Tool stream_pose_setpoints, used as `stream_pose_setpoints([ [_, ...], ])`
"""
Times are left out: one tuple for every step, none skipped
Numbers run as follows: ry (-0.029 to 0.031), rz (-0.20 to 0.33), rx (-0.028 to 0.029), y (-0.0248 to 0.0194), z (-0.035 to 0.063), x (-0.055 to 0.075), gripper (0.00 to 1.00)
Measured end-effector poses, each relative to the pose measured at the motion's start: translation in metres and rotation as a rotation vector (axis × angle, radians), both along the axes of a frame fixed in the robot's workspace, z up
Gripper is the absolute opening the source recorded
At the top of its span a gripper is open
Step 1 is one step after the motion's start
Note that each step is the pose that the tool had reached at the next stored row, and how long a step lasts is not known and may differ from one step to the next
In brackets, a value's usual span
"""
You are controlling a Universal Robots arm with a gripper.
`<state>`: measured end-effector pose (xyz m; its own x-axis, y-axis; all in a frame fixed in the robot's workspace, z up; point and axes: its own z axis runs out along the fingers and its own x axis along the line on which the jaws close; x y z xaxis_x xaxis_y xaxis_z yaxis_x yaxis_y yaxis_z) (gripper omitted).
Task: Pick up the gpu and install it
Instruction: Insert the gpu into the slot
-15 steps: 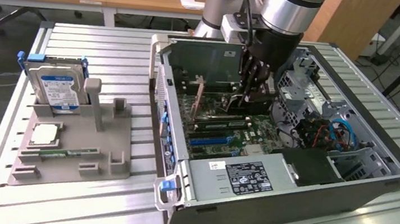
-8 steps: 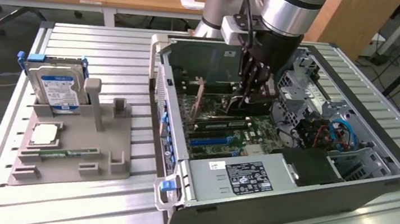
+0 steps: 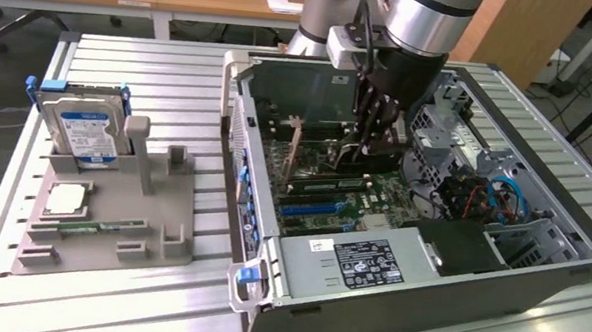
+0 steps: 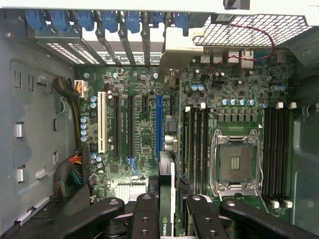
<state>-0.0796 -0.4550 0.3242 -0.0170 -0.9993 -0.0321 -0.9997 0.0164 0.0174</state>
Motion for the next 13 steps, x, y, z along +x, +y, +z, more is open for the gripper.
stream_pose_setpoints([
  [-0.0001, 0.0, 0.0002, 0.0, -0.0002, 0.0, 0.26],
  [-0.0002, 0.0, 0.0004, 0.0, -0.0006, 0.0, 0.26],
  [-0.0003, 0.0, 0.0007, 0.0, -0.0012, 0.0, 0.26],
  [-0.0004, 0.0, 0.0005, 0.0, -0.0017, 0.0, 0.26],
  [-0.0004, 0.0, 0.0002, -0.0001, -0.0022, 0.0, 0.26],
  [-0.0006, 0.0, 0.0004, -0.0001, -0.0028, 0.0, 0.26],
  [-0.0007, 0.0, 0.0003, -0.0001, -0.0036, 0.0, 0.26],
  [-0.0008, 0.0, 0.0002, -0.0001, -0.0043, 0.0, 0.26],
  [-0.0009, 0.0, 0.0002, -0.0001, -0.0049, 0.0, 0.26],
  [-0.001, 0.0, 0.0002, -0.0001, -0.0056, 0.0, 0.26],
  [-0.0012, 0.0, 0.0003, -0.0001, -0.0062, 0.0, 0.26],
  [-0.0013, 0.0, 0.0003, -0.0002, -0.0067, 0.0, 0.26],
  [-0.0013, 0.0, 0.0003, -0.0002, -0.0072, 0.0, 0.26],
])
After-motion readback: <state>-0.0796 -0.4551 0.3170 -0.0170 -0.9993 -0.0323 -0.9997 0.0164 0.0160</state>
